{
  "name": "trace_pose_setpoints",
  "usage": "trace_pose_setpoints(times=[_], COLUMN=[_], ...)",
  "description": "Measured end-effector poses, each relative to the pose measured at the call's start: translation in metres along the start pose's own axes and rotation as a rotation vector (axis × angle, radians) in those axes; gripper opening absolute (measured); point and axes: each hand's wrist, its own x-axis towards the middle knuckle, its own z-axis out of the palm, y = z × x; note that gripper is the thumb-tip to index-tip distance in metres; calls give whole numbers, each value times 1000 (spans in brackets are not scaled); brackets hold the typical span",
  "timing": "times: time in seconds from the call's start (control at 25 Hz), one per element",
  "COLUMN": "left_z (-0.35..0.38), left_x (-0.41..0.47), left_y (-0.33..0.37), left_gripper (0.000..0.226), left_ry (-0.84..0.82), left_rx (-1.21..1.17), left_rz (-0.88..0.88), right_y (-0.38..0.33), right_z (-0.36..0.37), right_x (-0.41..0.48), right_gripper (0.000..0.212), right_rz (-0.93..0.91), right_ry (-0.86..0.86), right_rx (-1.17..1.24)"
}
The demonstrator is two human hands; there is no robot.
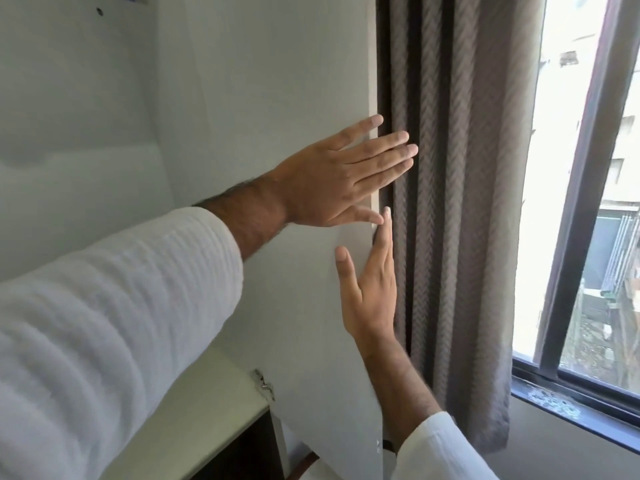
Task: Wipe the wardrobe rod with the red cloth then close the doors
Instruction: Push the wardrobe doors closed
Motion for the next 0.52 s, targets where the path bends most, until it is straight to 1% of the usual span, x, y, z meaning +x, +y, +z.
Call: trace_pose_setpoints(times=[0.08,0.16,0.32,0.44,0.52], left_z=[-19,-40,-85,-114,-131], left_x=[-21,-49,-124,-182,-215], left_y=[-4,-6,-4,-1,-3], left_gripper=[87,90,95,95,94], left_ry=[14,20,-22,-90,-174], left_rx=[36,50,64,166,219], left_rz=[15,-10,-163,-263,-314], right_y=[-15,-32,-61,-79,-94], right_z=[4,12,41,71,96], right_x=[-18,-38,-74,-91,-96], right_gripper=[97,93,83,89,92], right_rz=[-74,-161,-378,-517,-534], right_ry=[-26,-48,-101,-188,-231], right_rx=[45,60,61,148,254])
